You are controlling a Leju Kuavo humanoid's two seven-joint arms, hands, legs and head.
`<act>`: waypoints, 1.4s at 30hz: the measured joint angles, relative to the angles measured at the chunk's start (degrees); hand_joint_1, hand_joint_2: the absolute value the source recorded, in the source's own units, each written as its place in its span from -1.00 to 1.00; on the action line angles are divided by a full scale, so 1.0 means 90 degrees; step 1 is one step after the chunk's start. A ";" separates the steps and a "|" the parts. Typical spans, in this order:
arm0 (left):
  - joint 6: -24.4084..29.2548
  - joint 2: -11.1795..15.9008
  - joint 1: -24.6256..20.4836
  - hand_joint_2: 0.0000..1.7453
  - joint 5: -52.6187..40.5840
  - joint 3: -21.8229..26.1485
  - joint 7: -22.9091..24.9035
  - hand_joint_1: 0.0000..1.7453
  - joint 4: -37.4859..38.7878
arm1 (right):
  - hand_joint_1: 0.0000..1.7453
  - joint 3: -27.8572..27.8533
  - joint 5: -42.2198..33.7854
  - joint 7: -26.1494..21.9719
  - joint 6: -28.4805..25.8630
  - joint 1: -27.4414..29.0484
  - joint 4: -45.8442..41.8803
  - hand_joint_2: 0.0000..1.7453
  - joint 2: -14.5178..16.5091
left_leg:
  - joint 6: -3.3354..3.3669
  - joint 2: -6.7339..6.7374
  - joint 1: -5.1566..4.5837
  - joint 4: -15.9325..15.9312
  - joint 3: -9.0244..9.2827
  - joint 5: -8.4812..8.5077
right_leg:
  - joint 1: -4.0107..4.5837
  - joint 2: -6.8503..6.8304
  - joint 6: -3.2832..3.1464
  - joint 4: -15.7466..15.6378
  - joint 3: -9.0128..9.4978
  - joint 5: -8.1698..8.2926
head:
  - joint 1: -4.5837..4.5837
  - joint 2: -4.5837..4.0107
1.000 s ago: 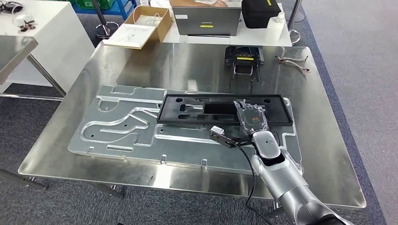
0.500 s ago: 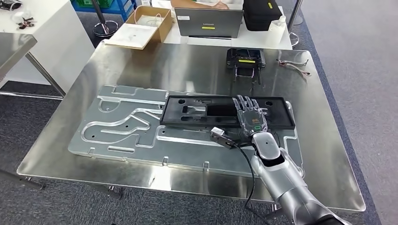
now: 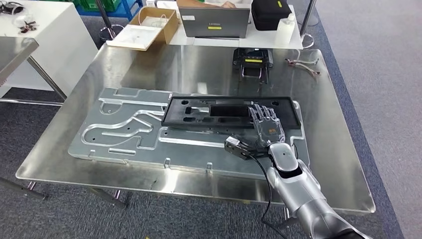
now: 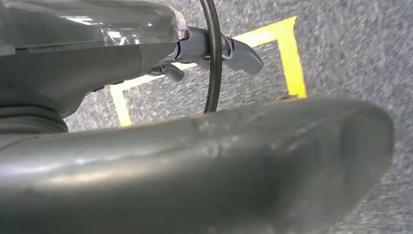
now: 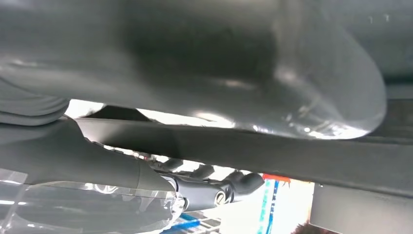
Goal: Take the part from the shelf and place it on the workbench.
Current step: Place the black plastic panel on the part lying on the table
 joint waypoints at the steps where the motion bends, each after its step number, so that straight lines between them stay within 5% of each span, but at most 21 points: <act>1: -0.0002 -0.0003 0.0001 -1.00 0.0001 0.0002 0.0000 -1.00 0.0000 | -1.00 0.0000 0.0001 -0.0006 -0.0002 -0.0002 0.0010 -1.00 0.0011 | -0.0025 0.0004 0.0007 0.0347 -0.0113 -0.0289 | 0.0001 -0.0006 -0.0031 -0.0006 -0.0058 0.0053 | -0.0001 0.0000; 3: -0.0002 -0.0005 0.0000 -1.00 0.0001 0.0010 0.0000 -1.00 0.0000 | -1.00 0.0000 0.0005 -0.0015 -0.0004 0.0000 0.0035 -1.00 0.0021 | -0.0057 0.0005 0.0008 0.1189 -0.0340 -0.0828 | 0.0019 -0.0016 -0.0049 -0.0002 -0.0197 0.0157 | -0.0001 0.0000; 5: -0.0003 -0.0005 0.0004 -1.00 0.0002 0.0017 0.0000 -1.00 0.0000 | -1.00 0.0000 0.0008 -0.0014 -0.0005 0.0001 0.0061 -1.00 0.0022 | -0.0052 0.0005 0.0008 0.1444 -0.0239 -0.0990 | 0.0035 -0.0026 -0.0038 0.0005 -0.0340 0.0266 | 0.0000 0.0000; 9: -0.0005 -0.0003 -0.0022 -1.00 0.0001 0.0019 -0.0003 -1.00 -0.0002 | -1.00 -0.0002 0.0015 -0.0015 -0.0012 -0.0024 0.0084 -1.00 0.0030 | 0.0060 -0.0002 -0.0021 -0.0181 0.0952 -0.0598 | 0.0045 -0.0027 0.0048 -0.0001 -0.0517 0.0484 | 0.0000 0.0000; 13: -0.0005 -0.0005 -0.0036 -1.00 0.0001 0.0025 -0.0007 -1.00 -0.0005 | -1.00 -0.0008 0.0021 -0.0020 -0.0018 -0.0023 0.0104 -1.00 0.0056 | 0.0217 -0.0006 -0.0072 -0.0474 0.1006 -0.0374 | 0.0028 -0.0027 0.0226 -0.0120 -0.0537 0.0711 | -0.0001 0.0000; 14: -0.0005 -0.0008 -0.0037 -1.00 0.0002 0.0026 -0.0007 -1.00 -0.0005 | -1.00 -0.0009 0.0027 -0.0021 -0.0023 -0.0021 0.0113 -1.00 0.0057 | 0.0267 0.0006 -0.0061 -0.0506 0.0957 -0.0278 | 0.0027 -0.0022 0.0258 -0.0109 -0.0572 0.0653 | -0.0001 0.0000; 16: -0.0004 -0.0016 -0.0036 -1.00 0.0002 0.0027 -0.0007 -1.00 -0.0005 | -1.00 -0.0014 0.0046 -0.0021 -0.0037 -0.0027 0.0142 -1.00 0.0054 | 0.0357 0.0036 -0.0032 -0.0564 0.0796 -0.0066 | 0.0023 -0.0016 0.0293 0.0279 -0.0736 0.0147 | 0.0001 0.0000; 18: -0.0002 -0.0019 -0.0031 -1.00 0.0002 0.0030 -0.0007 -1.00 -0.0005 | -1.00 -0.0017 0.0064 -0.0025 -0.0045 -0.0028 0.0173 -1.00 0.0054 | 0.0400 0.0053 -0.0054 -0.0559 0.0578 0.0100 | 0.0017 -0.0019 0.0315 0.1115 -0.0932 -0.0524 | 0.0002 0.0000; 19: -0.0001 -0.0020 -0.0029 -1.00 0.0001 0.0031 -0.0007 -1.00 -0.0005 | -1.00 -0.0016 0.0073 -0.0027 -0.0046 -0.0025 0.0186 -1.00 0.0054 | 0.0402 0.0056 -0.0066 -0.0548 0.0469 0.0173 | 0.0016 -0.0020 0.0325 0.1485 -0.0970 -0.0666 | 0.0002 0.0000; 21: 0.0002 -0.0023 -0.0030 -1.00 0.0000 0.0033 -0.0007 -1.00 -0.0005 | -1.00 -0.0015 0.0087 -0.0033 -0.0045 -0.0019 0.0203 -1.00 0.0056 | 0.0395 0.0059 -0.0086 -0.0510 0.0251 0.0310 | 0.0021 -0.0020 0.0319 0.1672 -0.0766 -0.0508 | 0.0002 0.0000; 23: 0.0004 -0.0033 -0.0031 -1.00 -0.0001 0.0035 -0.0007 -1.00 -0.0005 | -1.00 -0.0013 0.0097 -0.0038 -0.0043 -0.0035 0.0200 -1.00 0.0063 | 0.0367 0.0054 -0.0099 -0.0445 0.0058 0.0425 | 0.0047 -0.0021 0.0254 0.1005 -0.0125 -0.0291 | 0.0002 0.0000; 25: 0.0005 -0.0052 -0.0029 -1.00 -0.0001 0.0038 -0.0008 -1.00 -0.0005 | -1.00 -0.0012 0.0101 -0.0041 -0.0045 -0.0071 0.0179 -1.00 0.0078 | 0.0315 0.0052 -0.0112 -0.0396 -0.0049 0.0523 | 0.0092 -0.0032 0.0176 0.0142 0.0489 -0.0410 | 0.0000 0.0000; 28: 0.0005 -0.0060 -0.0020 -1.00 -0.0001 0.0049 -0.0008 -1.00 -0.0005 | -1.00 -0.0012 0.0103 -0.0041 -0.0047 -0.0104 0.0163 -1.00 0.0096 | 0.0200 0.0050 -0.0098 -0.0437 -0.0079 0.0680 | 0.0117 -0.0042 0.0083 -0.0212 0.0625 -0.0413 | -0.0003 0.0000; 30: 0.0006 -0.0058 -0.0008 -1.00 -0.0001 0.0065 -0.0008 -1.00 -0.0005 | -1.00 -0.0010 0.0103 -0.0042 -0.0045 -0.0109 0.0169 -1.00 0.0115 | 0.0111 0.0026 -0.0084 -0.0303 -0.0174 0.0466 | 0.0078 -0.0057 0.0000 -0.0275 0.0517 -0.0245 | -0.0004 0.0000; 31: 0.0006 -0.0057 -0.0001 -1.00 -0.0002 0.0072 -0.0008 -1.00 -0.0005 | -1.00 -0.0010 0.0103 -0.0044 -0.0045 -0.0109 0.0171 -1.00 0.0131 | 0.0064 0.0015 -0.0070 -0.0068 -0.0257 0.0175 | 0.0056 -0.0066 -0.0034 -0.0299 0.0433 -0.0148 | -0.0005 0.0000; 33: 0.0006 -0.0059 0.0003 -1.00 -0.0002 0.0077 -0.0007 -1.00 -0.0005 | -1.00 -0.0010 0.0103 -0.0047 -0.0043 -0.0107 0.0172 -1.00 0.0154 | -0.0022 0.0013 -0.0028 0.0709 -0.0435 -0.0500 | 0.0060 -0.0069 -0.0059 -0.0296 0.0230 0.0019 | -0.0006 0.0000; 35: 0.0007 -0.0059 -0.0001 -1.00 -0.0001 0.0086 -0.0007 -1.00 -0.0005 | -1.00 -0.0010 0.0104 -0.0049 -0.0042 -0.0095 0.0180 -1.00 0.0159 | -0.0086 0.0015 0.0010 0.1394 -0.0465 -0.0677 | 0.0056 -0.0080 -0.0040 -0.0272 0.0005 0.0182 | -0.0007 0.0000; 36: 0.0007 -0.0058 -0.0002 -1.00 -0.0001 0.0090 -0.0007 -1.00 -0.0005 | -1.00 -0.0010 0.0105 -0.0050 -0.0043 -0.0087 0.0185 -1.00 0.0160 | -0.0108 0.0016 0.0028 0.1477 -0.0355 -0.0546 | 0.0049 -0.0086 -0.0020 -0.0254 -0.0109 0.0259 | -0.0007 0.0000; 38: 0.0007 -0.0058 -0.0008 -1.00 -0.0001 0.0099 -0.0007 -1.00 -0.0005 | -1.00 -0.0010 0.0108 -0.0050 -0.0047 -0.0079 0.0189 -1.00 0.0161 | -0.0132 0.0015 0.0062 0.0969 0.0195 -0.0242 | 0.0026 -0.0091 0.0040 -0.0203 -0.0304 0.0393 | -0.0008 0.0000; 40: 0.0007 -0.0062 -0.0024 -1.00 -0.0001 0.0105 -0.0008 -1.00 -0.0007 | -1.00 -0.0010 0.0109 -0.0049 -0.0075 -0.0077 0.0176 -1.00 0.0163 | -0.0094 -0.0001 0.0053 0.0015 0.0912 -0.0353 | 0.0024 -0.0091 0.0122 -0.0148 -0.0427 0.0506 | -0.0008 0.0000; 42: 0.0007 -0.0066 -0.0036 -1.00 -0.0001 0.0115 -0.0008 -1.00 -0.0007 | -1.00 -0.0008 0.0101 -0.0055 -0.0122 -0.0066 0.0165 -1.00 0.0165 | 0.0013 -0.0021 0.0010 -0.0483 0.1200 -0.0526 | 0.0029 -0.0095 0.0211 -0.0150 -0.0465 0.0629 | -0.0007 0.0000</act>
